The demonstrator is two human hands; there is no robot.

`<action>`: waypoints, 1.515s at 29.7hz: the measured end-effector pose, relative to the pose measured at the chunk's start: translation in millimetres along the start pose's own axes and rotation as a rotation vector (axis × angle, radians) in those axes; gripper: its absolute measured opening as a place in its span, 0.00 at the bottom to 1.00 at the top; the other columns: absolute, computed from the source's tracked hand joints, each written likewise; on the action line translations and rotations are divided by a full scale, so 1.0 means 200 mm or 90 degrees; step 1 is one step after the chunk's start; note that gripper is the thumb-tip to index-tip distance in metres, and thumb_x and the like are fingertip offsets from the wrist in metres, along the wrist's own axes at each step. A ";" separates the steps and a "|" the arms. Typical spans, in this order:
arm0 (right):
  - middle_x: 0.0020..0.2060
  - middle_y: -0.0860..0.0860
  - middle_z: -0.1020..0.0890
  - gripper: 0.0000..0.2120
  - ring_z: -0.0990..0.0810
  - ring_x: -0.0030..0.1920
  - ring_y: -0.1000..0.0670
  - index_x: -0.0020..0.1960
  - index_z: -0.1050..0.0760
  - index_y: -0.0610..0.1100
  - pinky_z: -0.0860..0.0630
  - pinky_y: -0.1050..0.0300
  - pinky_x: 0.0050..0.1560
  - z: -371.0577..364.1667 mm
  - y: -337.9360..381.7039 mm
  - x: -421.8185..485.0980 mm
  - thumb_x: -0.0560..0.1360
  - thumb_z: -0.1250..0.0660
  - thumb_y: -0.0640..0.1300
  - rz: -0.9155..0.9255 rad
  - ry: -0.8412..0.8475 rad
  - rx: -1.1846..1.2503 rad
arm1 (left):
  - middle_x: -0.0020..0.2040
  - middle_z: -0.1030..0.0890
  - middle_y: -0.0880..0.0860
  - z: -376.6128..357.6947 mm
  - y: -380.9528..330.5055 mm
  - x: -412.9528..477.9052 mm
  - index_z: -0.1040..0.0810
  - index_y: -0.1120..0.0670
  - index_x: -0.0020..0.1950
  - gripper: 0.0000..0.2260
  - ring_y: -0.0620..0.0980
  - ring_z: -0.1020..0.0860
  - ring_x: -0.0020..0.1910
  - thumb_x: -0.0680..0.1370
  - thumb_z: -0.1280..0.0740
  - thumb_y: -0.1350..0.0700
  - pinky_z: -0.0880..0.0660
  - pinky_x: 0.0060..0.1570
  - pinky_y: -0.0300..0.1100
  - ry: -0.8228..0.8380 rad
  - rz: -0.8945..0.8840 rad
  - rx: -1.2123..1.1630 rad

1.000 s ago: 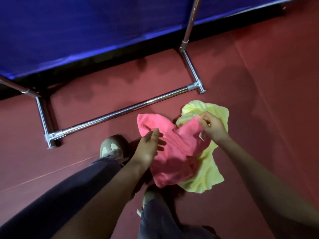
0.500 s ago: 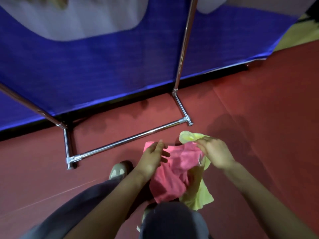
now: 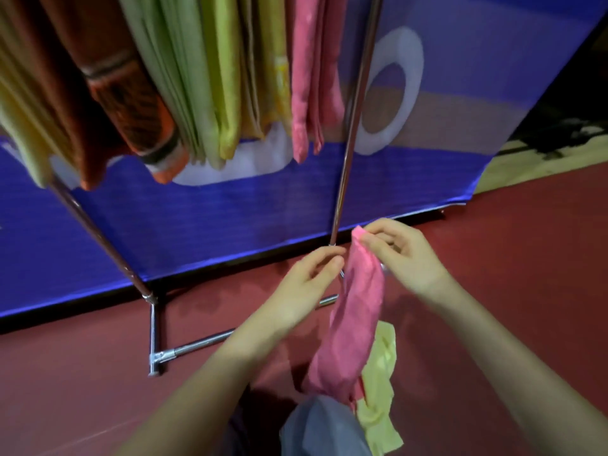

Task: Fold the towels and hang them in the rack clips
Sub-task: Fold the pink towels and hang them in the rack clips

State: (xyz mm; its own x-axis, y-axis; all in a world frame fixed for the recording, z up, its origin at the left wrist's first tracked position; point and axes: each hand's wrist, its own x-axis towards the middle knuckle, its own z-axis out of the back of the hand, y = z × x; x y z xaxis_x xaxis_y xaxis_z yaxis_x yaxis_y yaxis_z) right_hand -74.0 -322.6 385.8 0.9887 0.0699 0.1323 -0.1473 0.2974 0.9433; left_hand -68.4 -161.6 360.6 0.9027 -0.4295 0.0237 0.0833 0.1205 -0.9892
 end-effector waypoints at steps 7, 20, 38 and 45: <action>0.25 0.45 0.29 0.11 0.33 0.26 0.54 0.34 0.24 0.47 0.36 0.64 0.25 0.03 0.54 0.01 0.65 0.35 0.55 0.050 0.130 -0.026 | 0.36 0.19 0.40 0.16 -0.46 -0.05 0.24 0.49 0.43 0.02 0.35 0.24 0.39 0.73 0.36 0.55 0.28 0.46 0.28 -0.015 -0.187 -0.006; 0.25 0.58 0.23 0.08 0.27 0.29 0.63 0.33 0.25 0.47 0.30 0.71 0.34 -0.13 0.75 -0.18 0.70 0.38 0.46 0.084 0.237 0.052 | 0.27 0.23 0.42 0.37 -0.80 -0.44 0.32 0.55 0.37 0.09 0.35 0.27 0.28 0.78 0.43 0.62 0.26 0.34 0.30 -0.005 -0.198 0.024; 0.28 0.58 0.23 0.19 0.28 0.33 0.63 0.32 0.23 0.47 0.32 0.69 0.38 0.12 0.33 -0.19 0.62 0.30 0.63 -0.064 0.259 -0.162 | 0.34 0.32 0.51 0.78 -0.63 -0.67 0.33 0.54 0.37 0.10 0.39 0.31 0.32 0.78 0.43 0.58 0.27 0.32 0.31 -0.332 -0.153 0.074; 0.32 0.54 0.23 0.06 0.27 0.32 0.63 0.37 0.22 0.44 0.30 0.69 0.37 0.15 0.25 -0.17 0.72 0.34 0.38 -0.082 0.281 -0.200 | 0.34 0.32 0.51 0.81 -0.56 -0.70 0.33 0.56 0.38 0.10 0.39 0.31 0.30 0.79 0.43 0.57 0.28 0.32 0.33 -0.358 -0.124 0.108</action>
State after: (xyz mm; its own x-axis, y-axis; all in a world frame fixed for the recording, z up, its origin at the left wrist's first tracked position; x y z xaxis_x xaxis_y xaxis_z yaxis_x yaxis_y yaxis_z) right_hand -115.2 -337.7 438.0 0.9041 0.3864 -0.1825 -0.0934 0.5954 0.7980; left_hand -136.4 29.6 492.0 0.9447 0.0747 0.3193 0.2925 0.2482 -0.9235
